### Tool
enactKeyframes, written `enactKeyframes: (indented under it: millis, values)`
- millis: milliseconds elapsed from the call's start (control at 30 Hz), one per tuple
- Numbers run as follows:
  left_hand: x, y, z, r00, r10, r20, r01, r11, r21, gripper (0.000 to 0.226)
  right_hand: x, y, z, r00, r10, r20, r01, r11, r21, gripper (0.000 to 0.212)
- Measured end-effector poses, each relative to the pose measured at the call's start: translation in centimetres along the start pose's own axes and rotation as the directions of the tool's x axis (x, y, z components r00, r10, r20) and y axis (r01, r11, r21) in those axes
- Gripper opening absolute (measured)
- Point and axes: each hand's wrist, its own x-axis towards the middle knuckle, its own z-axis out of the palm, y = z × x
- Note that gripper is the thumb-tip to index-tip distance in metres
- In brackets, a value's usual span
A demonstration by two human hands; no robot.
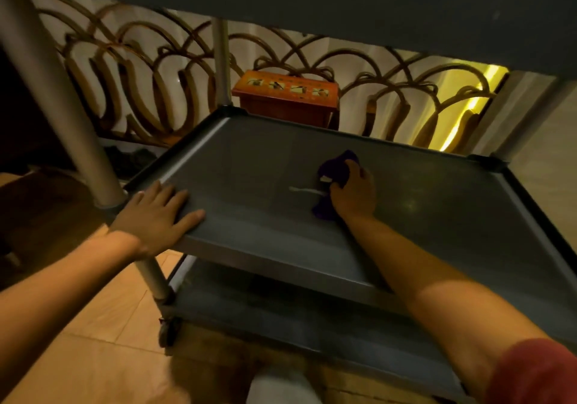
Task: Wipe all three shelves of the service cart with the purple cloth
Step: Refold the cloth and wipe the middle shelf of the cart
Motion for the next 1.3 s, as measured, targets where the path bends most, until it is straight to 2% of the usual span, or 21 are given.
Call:
enactKeyframes:
  millis: [100, 200, 267, 367, 433, 500, 567, 600, 667, 767, 833, 900, 967, 1033, 1100, 1200, 1300]
  values:
    - [0.2, 0.4, 0.1, 1.0, 0.0, 0.011, 0.0, 0.999, -0.034, 0.106, -0.8, -3.3, 2.0, 1.0, 0.008, 0.023, -0.011, 0.991, 0.136, 0.054]
    - [0.5, -0.1, 0.6, 1.0, 0.001, 0.004, -0.001, 0.999, -0.049, 0.11, -3.5, -9.4, 4.8, 0.983, -0.171, 0.068, 0.152, 0.962, 0.229, 0.036]
    - [0.6, -0.3, 1.0, 0.998, -0.023, -0.058, 0.016, 0.993, -0.117, 0.11, -5.5, -13.1, 6.7, 0.937, -0.293, 0.193, 0.235, 0.933, 0.272, 0.043]
    - [0.2, -0.7, 1.3, 0.984, -0.054, -0.169, 0.019, 0.98, -0.2, 0.116, -5.1, -14.0, 6.6, 0.875, -0.356, 0.328, 0.291, 0.928, 0.232, 0.059]
    - [-0.1, -0.7, 2.1, 0.972, -0.054, -0.229, 0.017, 0.987, -0.16, 0.114, -2.9, -11.9, 5.5, 0.879, -0.341, 0.332, 0.309, 0.94, 0.146, 0.062]
    - [-0.2, -0.6, 3.1, 0.968, -0.076, -0.241, 0.039, 0.987, -0.155, 0.111, -0.9, -10.1, 4.8, 0.923, -0.234, 0.305, 0.218, 0.972, 0.086, 0.066]
    - [0.0, -0.8, 3.7, 0.964, -0.103, -0.246, 0.059, 0.982, -0.179, 0.109, -1.0, -10.7, 5.3, 0.951, -0.143, 0.275, 0.113, 0.986, 0.123, 0.063]
    - [0.2, -0.9, 3.8, 0.963, -0.111, -0.247, 0.064, 0.979, -0.191, 0.109, -1.7, -11.8, 5.8, 0.948, -0.16, 0.277, 0.119, 0.98, 0.159, 0.058]
    - [0.4, -1.2, 3.9, 0.964, -0.101, -0.247, 0.044, 0.973, -0.227, 0.109, -3.6, -13.9, 6.5, 0.896, -0.287, 0.338, 0.201, 0.942, 0.267, 0.049]
    - [0.2, -1.4, 3.6, 0.956, -0.128, -0.264, 0.018, 0.924, -0.383, 0.112, -6.8, -14.9, 6.3, 0.752, -0.444, 0.487, 0.242, 0.874, 0.422, 0.05]
    - [0.3, -1.5, 2.6, 0.958, -0.207, -0.199, 0.051, 0.805, -0.591, 0.12, -7.5, -13.7, 4.8, 0.641, -0.501, 0.582, 0.273, 0.857, 0.437, 0.056]
    - [0.3, -1.4, 1.7, 0.965, -0.23, -0.126, 0.084, 0.727, -0.681, 0.12, -7.6, -12.1, 2.6, 0.534, -0.494, 0.686, 0.293, 0.869, 0.398, 0.059]
    - [0.1, -1.1, 1.4, 0.969, -0.216, -0.117, 0.092, 0.76, -0.644, 0.113, -7.4, -11.1, 0.6, 0.469, -0.463, 0.752, 0.268, 0.886, 0.378, 0.063]
    - [-0.2, -0.7, 1.4, 0.97, -0.2, -0.139, 0.081, 0.803, -0.59, 0.113, -7.4, -11.8, 0.3, 0.513, -0.496, 0.701, 0.278, 0.868, 0.411, 0.06]
    - [-0.5, -0.6, 1.4, 0.968, -0.19, -0.164, 0.072, 0.837, -0.543, 0.114, -8.1, -13.6, 1.5, 0.57, -0.571, 0.591, 0.336, 0.818, 0.466, 0.058]
    - [-0.6, -0.5, 1.5, 0.971, -0.169, -0.17, 0.08, 0.896, -0.436, 0.107, -9.6, -14.9, 2.8, 0.557, -0.625, 0.547, 0.481, 0.78, 0.401, 0.064]
    - [-0.3, -0.5, 2.0, 0.99, -0.107, -0.091, 0.082, 0.966, -0.245, 0.084, -11.1, -11.9, 1.5, 0.556, -0.63, 0.543, 0.532, 0.771, 0.35, 0.061]
